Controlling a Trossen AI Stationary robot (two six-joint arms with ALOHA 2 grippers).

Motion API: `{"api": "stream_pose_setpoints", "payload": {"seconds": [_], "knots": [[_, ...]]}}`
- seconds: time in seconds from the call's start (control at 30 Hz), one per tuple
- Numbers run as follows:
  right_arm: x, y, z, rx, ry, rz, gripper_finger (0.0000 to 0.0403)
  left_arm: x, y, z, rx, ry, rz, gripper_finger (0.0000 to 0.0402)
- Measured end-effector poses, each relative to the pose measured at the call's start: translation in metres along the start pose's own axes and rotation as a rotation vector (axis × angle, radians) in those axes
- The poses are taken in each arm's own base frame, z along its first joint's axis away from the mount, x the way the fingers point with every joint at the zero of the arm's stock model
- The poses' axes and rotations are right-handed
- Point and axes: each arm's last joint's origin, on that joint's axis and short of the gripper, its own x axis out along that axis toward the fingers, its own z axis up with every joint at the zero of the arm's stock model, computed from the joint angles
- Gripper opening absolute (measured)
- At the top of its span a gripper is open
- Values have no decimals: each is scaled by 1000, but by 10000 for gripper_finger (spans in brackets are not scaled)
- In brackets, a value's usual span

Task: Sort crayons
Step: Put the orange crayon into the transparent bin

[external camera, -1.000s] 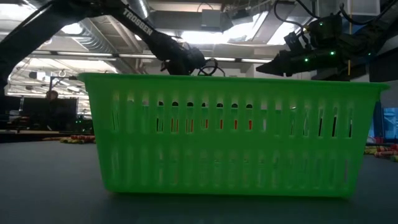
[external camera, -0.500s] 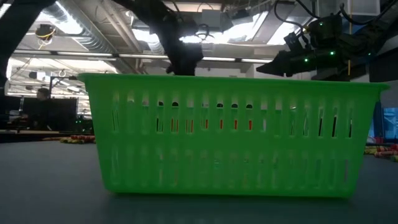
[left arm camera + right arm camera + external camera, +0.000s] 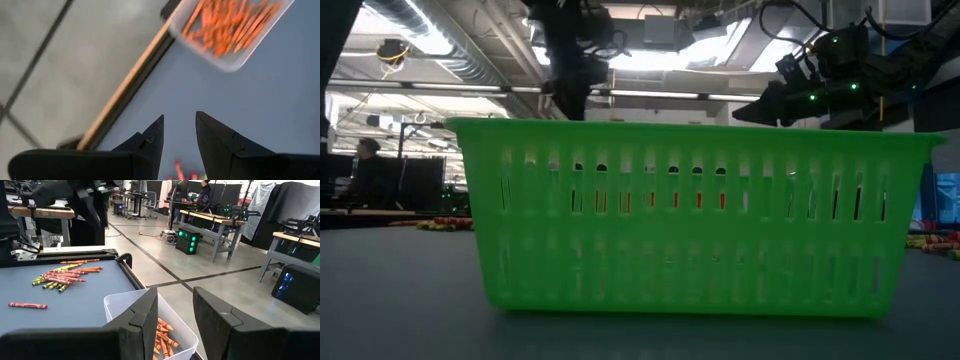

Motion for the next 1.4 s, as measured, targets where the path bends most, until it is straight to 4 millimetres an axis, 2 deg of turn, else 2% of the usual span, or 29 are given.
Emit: {"api": "stream_pose_setpoints", "payload": {"seconds": [0.13, 0.3, 0.43, 0.6, 0.83, 0.97, 1.4], "knots": [[0, 0, 0, 0, 0, -1, 124, 5, 6, -11, -38, 95, 50, 97], [0, 0, -1, 4, 12, 1, 124, 28, 16, -32, -75, 192, 132, 97], [0, 0, -2, 9, 23, 3, 124, 56, 27, -52, -108, 267, 169, 97], [0, 0, -1, 7, 15, 1, 124, 90, 42, -76, -222, 319, 81, 97], [0, 0, -1, 6, 10, 0, 124, 122, 64, -113, -384, 394, 64, 97], [0, 0, 0, 3, 1, -2, 124, 133, 70, -127, -423, 420, 46, 97], [0, 0, 3, -7, -29, -6, 124, 144, 85, -137, -511, 382, -2, 91]]}}
